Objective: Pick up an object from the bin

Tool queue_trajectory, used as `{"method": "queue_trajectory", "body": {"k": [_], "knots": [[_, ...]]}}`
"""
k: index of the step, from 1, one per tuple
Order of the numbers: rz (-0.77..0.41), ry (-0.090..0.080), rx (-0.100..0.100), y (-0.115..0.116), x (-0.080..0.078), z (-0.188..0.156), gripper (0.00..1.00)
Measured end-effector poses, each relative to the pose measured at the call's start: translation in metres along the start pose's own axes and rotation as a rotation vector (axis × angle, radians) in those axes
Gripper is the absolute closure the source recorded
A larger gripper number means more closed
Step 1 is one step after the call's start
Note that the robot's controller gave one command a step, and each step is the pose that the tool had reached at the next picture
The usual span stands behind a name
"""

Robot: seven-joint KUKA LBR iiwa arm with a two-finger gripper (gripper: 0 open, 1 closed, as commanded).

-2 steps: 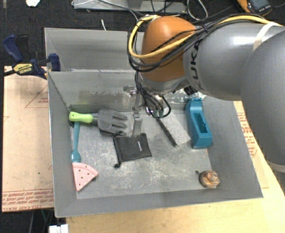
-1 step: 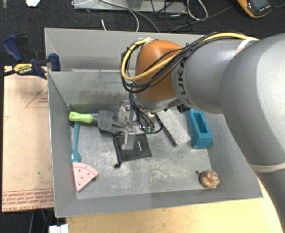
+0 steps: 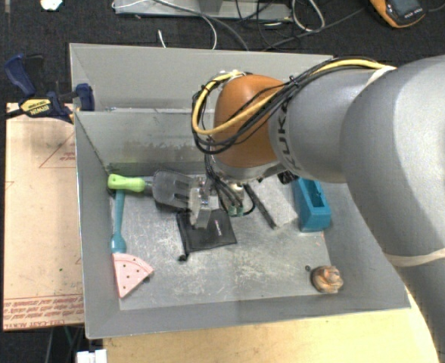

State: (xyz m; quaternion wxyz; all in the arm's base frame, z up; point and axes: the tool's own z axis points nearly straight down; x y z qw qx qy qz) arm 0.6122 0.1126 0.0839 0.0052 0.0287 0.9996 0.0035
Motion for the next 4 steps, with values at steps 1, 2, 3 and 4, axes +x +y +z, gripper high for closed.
{"method": "queue_trajectory", "body": {"k": [1,2,3,4], "knots": [[0.0,0.0,0.0,0.0,0.0,0.0,1.0],[-0.019,0.004,0.001,-0.005,-0.003,-0.057,1.0],[-0.071,0.007,0.001,-0.019,0.003,-0.154,0.0],[-0.071,0.007,0.001,-0.019,0.003,-0.154,0.0]]}}
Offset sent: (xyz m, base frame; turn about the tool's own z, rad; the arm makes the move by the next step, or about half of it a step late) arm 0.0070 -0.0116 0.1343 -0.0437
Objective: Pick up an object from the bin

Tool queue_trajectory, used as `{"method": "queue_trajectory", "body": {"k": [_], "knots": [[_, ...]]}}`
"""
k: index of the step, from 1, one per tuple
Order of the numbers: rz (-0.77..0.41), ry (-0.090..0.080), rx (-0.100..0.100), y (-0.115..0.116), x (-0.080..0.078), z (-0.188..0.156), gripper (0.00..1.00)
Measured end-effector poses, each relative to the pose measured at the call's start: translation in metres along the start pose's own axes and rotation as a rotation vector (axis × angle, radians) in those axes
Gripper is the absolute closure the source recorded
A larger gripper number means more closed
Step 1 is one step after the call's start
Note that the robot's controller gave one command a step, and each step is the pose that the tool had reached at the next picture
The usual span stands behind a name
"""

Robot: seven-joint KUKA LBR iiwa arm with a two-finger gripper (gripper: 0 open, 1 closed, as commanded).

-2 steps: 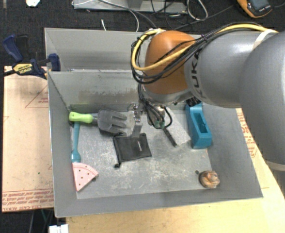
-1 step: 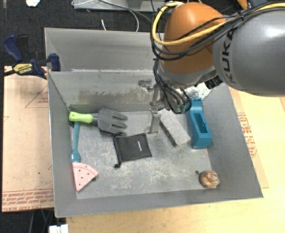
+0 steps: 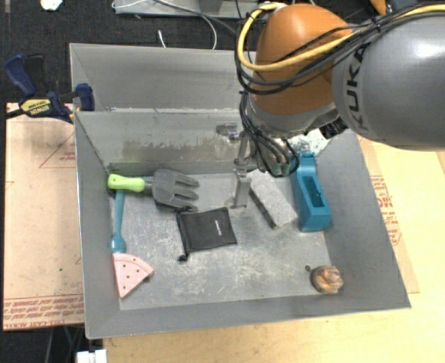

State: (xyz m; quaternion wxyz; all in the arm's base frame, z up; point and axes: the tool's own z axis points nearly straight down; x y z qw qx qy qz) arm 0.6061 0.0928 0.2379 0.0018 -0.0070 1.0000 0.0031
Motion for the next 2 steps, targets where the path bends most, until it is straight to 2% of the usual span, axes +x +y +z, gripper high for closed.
{"method": "queue_trajectory", "body": {"k": [1,2], "knots": [[-0.172,-0.01,0.001,0.026,0.001,0.035,0.0],[-0.21,-0.001,-0.002,0.038,0.012,0.066,0.0]]}}
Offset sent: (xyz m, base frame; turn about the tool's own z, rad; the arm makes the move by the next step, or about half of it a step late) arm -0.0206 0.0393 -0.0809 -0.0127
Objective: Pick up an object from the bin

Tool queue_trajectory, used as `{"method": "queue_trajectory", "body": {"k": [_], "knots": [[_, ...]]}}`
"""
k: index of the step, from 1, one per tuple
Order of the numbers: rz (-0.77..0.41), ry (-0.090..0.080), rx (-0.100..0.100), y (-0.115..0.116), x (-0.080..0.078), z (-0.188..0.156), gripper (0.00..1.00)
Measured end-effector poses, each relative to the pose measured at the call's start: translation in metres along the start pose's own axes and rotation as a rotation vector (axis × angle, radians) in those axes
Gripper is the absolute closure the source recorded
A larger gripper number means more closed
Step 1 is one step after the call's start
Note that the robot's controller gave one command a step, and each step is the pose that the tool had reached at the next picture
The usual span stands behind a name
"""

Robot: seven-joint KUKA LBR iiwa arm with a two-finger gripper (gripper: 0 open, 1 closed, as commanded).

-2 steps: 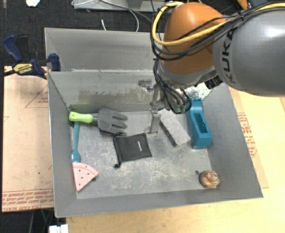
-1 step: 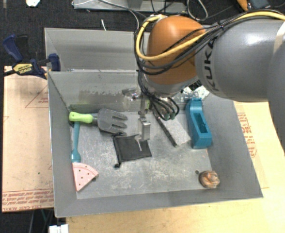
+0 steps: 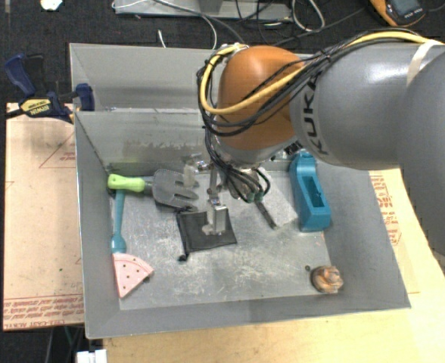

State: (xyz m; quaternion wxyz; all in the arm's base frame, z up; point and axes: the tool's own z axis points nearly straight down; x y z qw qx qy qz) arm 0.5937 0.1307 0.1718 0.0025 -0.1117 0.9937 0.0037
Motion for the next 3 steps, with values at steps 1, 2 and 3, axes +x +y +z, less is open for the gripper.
{"method": "queue_trajectory", "body": {"k": [1,2,3], "knots": [[0.177,-0.001,0.0,-0.003,0.003,-0.013,0.0],[-0.03,-0.002,-0.001,-0.026,0.013,0.02,0.0],[0.288,-0.009,-0.003,-0.026,-0.002,0.06,0.0]]}}
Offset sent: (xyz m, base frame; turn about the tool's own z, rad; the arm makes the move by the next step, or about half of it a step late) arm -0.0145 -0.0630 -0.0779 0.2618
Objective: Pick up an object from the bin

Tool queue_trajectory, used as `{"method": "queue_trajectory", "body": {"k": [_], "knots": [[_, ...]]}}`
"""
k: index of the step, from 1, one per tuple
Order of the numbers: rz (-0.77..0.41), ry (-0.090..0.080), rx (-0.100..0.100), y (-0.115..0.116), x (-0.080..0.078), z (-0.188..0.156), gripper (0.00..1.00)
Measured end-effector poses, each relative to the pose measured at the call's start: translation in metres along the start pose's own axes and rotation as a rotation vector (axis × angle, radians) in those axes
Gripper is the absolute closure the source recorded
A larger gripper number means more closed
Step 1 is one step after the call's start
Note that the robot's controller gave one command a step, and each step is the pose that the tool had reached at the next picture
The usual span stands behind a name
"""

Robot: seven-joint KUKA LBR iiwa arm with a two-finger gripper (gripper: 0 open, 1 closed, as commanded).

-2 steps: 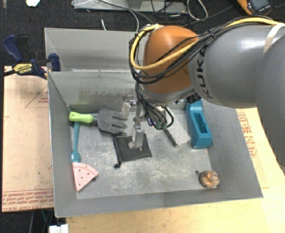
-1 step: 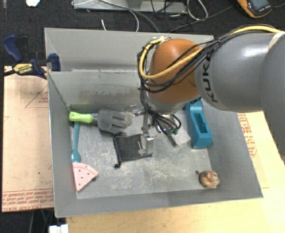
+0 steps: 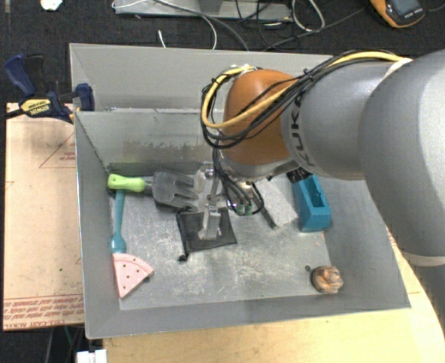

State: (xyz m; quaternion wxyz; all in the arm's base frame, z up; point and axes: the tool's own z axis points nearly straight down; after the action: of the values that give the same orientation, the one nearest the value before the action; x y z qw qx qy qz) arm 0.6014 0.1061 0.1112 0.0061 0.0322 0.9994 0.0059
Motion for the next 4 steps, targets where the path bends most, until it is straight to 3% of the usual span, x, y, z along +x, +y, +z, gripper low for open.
{"method": "queue_trajectory", "body": {"k": [1,2,3,4], "knots": [[-0.257,0.005,0.002,-0.018,0.011,-0.008,1.0],[-0.257,0.005,0.001,-0.018,0.01,-0.008,0.0],[-0.257,0.005,0.001,-0.018,0.01,-0.008,0.0],[-0.341,0.003,0.001,-0.034,0.004,0.027,0.0]]}}
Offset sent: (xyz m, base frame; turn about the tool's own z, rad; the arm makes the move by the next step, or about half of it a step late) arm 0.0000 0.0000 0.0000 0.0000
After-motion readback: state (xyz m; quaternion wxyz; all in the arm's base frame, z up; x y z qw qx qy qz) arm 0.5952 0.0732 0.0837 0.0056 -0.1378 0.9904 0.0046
